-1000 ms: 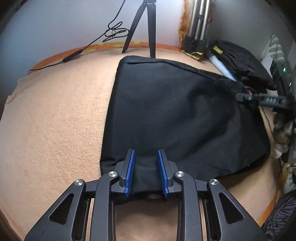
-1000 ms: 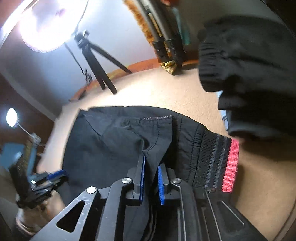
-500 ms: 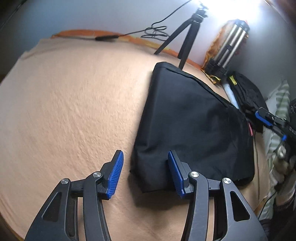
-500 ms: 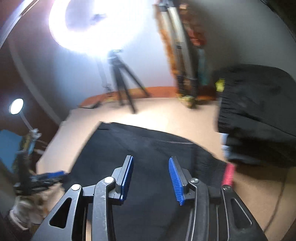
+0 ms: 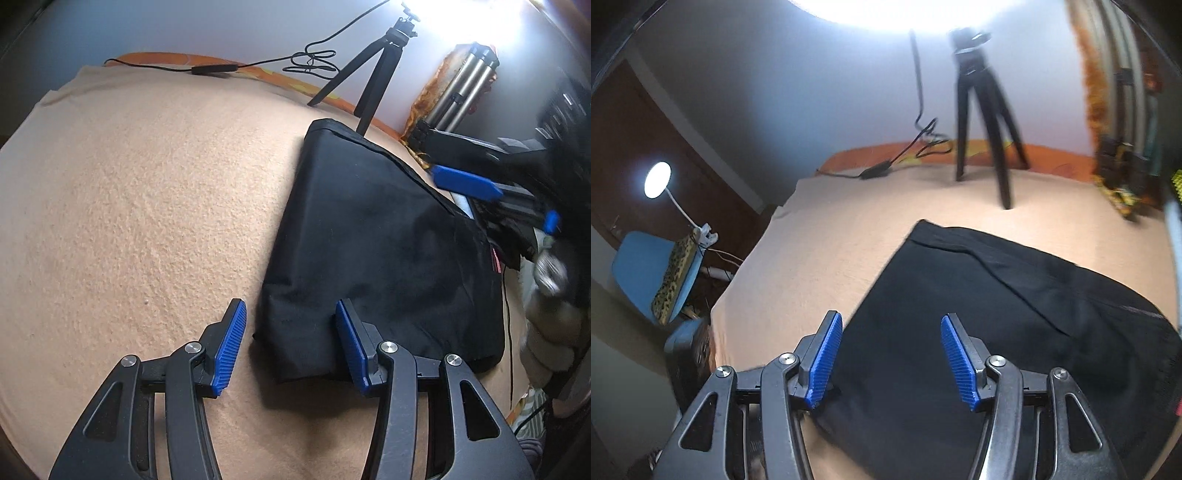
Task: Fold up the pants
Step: 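Grasp the pants edge with the left tool while the right tool grasps beside it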
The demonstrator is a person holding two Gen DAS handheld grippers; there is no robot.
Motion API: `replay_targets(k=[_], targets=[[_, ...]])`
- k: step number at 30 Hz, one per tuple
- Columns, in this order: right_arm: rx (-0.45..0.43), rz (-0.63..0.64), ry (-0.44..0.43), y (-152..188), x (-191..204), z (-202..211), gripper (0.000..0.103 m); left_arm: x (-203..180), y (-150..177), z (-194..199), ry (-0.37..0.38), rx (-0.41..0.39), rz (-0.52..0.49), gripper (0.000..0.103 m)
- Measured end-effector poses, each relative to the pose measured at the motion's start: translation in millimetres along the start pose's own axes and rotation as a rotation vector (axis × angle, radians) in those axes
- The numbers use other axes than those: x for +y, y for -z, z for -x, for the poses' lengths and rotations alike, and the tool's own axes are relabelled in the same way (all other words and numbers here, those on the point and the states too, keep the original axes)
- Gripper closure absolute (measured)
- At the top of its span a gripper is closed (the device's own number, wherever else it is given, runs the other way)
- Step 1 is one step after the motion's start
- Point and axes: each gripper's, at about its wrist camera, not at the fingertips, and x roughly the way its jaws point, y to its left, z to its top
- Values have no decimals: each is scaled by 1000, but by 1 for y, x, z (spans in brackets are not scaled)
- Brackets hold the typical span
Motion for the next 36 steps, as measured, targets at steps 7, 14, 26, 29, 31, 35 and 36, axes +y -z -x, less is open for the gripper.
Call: replay_targets(k=[7,14,26,29,31,35,36], targets=[[128,17,90,-17,23,-55,44,6,2,2,63,-14,49,65],[214,-16,161,-27,25,-94,44,12,5,15,129,-64,78,78],[319,91,304,-30,43,-132,42,-6,5,23,119,-86,18,79],[320,109,327,-30,46,-133,47,-8,6,23,117,-85,16,79],[309,122,357,-30,45,-131,59,-10,6,23,108,-89,5,79],[285,95,319,-28,37,-122,80,-17,9,26,39,-104,-28,78],[276,69,297,-27,32,-118,85,-19,9,25,20,-105,-36,76]])
